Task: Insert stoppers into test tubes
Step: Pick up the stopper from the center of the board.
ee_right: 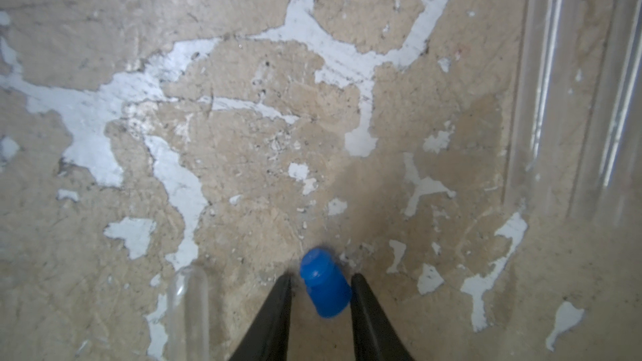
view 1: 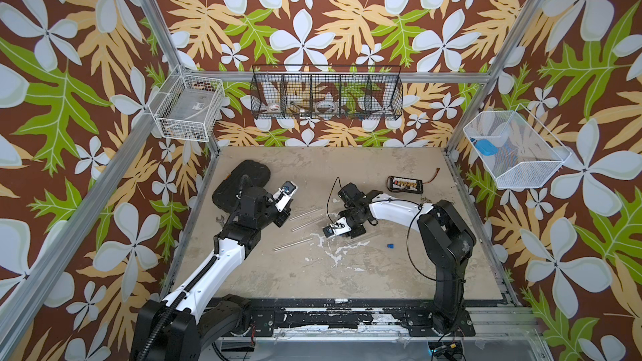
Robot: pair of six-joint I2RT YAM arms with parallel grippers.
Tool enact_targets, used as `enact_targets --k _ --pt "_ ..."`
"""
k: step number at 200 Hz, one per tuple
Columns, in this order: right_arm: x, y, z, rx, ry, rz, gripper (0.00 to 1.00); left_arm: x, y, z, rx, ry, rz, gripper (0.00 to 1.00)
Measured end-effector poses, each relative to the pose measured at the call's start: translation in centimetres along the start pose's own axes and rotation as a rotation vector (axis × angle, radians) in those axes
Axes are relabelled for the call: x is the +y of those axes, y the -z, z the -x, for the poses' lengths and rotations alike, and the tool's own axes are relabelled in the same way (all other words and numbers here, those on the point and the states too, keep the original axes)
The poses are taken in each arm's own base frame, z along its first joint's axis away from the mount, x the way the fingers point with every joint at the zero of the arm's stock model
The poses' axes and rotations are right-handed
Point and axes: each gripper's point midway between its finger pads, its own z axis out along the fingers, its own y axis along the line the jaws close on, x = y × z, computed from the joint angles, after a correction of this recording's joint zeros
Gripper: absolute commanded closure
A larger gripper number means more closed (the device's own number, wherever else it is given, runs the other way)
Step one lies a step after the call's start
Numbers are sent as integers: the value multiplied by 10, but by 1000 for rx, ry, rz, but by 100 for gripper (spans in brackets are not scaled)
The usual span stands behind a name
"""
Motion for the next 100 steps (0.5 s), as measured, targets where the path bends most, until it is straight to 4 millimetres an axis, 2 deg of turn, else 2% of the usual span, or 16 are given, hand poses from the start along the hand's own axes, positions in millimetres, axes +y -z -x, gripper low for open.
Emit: enact_targets --k 100 --pt "3 -1 0 5 -57 33 73 0 0 0 -4 -3 2 100"
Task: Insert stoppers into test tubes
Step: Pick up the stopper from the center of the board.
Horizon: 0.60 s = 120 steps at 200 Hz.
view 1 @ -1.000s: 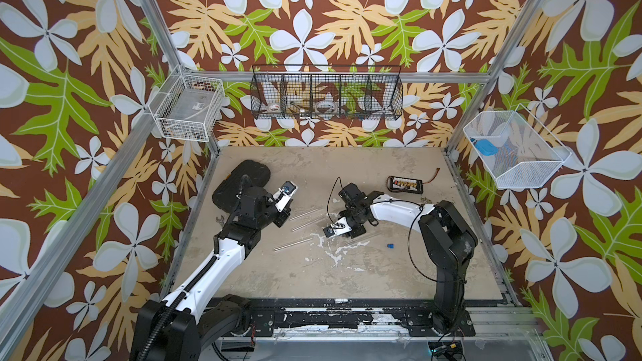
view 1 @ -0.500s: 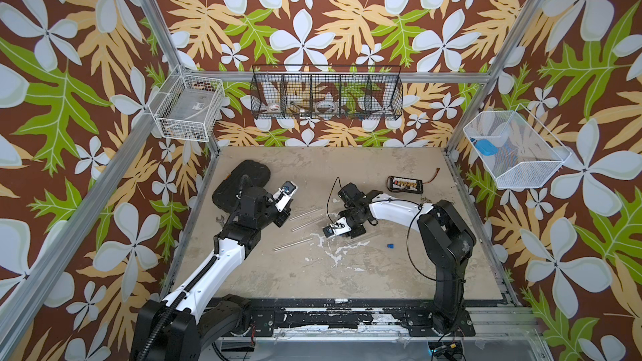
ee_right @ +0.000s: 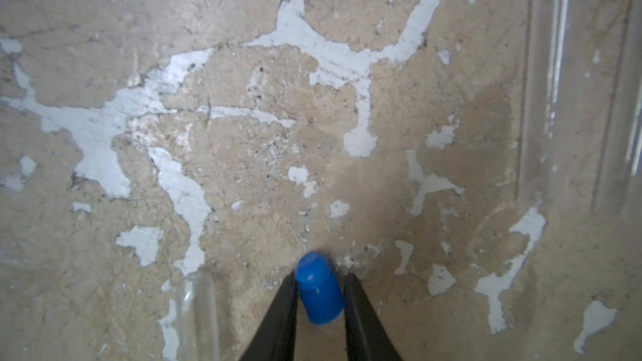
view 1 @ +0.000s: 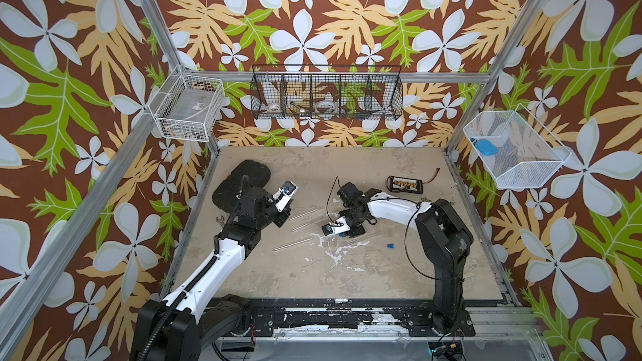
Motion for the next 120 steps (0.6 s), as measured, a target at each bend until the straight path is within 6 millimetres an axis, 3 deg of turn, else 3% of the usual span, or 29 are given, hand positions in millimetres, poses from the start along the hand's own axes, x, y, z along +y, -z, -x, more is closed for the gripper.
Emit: enact_targets --k 63,120 --pt "1 1 -2 8 -27 9 81 0 0 0 0 -1 0 100" --pt "0 3 -3 -19 -127 10 81 0 0 0 -1 -1 0 100"
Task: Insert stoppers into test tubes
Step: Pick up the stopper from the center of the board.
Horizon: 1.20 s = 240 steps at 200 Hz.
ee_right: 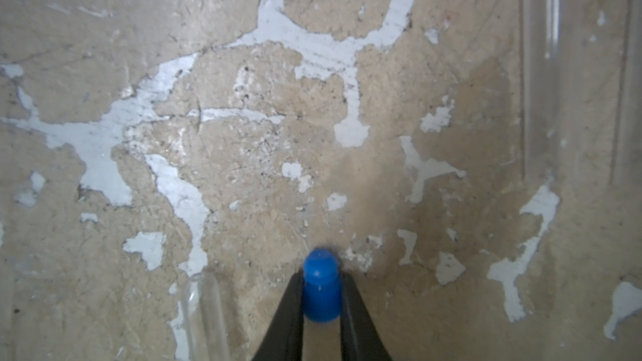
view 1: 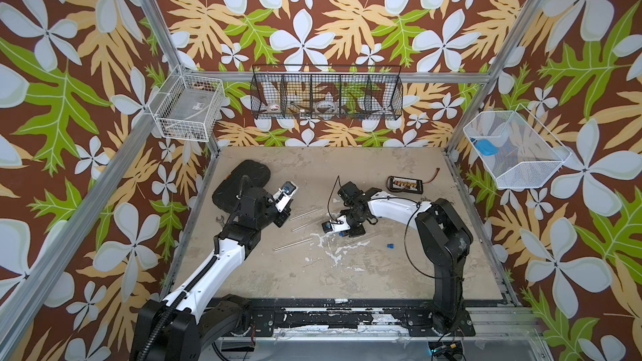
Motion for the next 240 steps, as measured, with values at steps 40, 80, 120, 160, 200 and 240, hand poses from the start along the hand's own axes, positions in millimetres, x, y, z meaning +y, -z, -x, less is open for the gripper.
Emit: enact_targets --k 40,80,120,160,200,240 --pt "-14 4 3 -22 -137 -39 81 0 0 0 0 0 0 100" --pt "-8 -1 -1 -13 -222 -26 78 0 0 -1 2 0 -1 100" --pt "-10 -3 -2 -15 -260 -30 70 0 0 -1 1 0 -1 100" --pt "-12 -2 -3 -14 -261 -40 67 0 0 -1 1 0 -1 100" --pt "-8 -2 -7 -8 -242 -36 68 0 0 -1 1 -1 -1 100" --pt "-8 -1 -7 -9 -217 -36 68 -1 0 -1 2 -3 -2 100"
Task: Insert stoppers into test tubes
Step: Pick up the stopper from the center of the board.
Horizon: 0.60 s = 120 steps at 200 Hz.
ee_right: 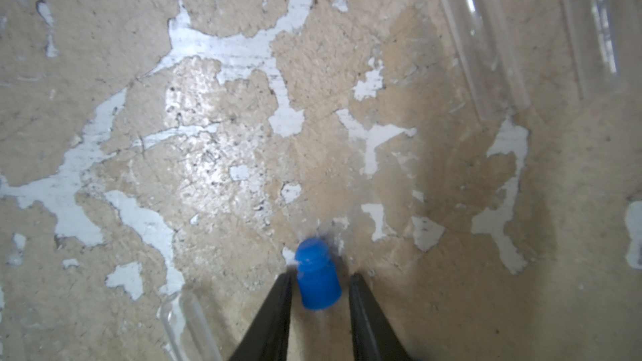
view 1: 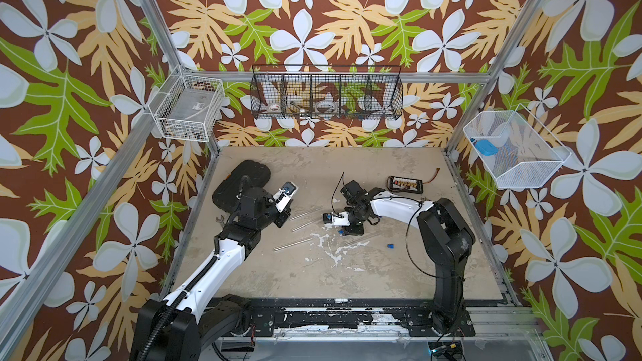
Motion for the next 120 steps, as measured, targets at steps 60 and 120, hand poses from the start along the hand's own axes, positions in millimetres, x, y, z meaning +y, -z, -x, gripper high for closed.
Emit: enact_targets --k 60,120 --pt "2 1 0 2 36 12 72 0 0 -1 1 0 0 100" --pt "5 0 1 -13 70 22 71 0 0 -1 1 0 0 100"
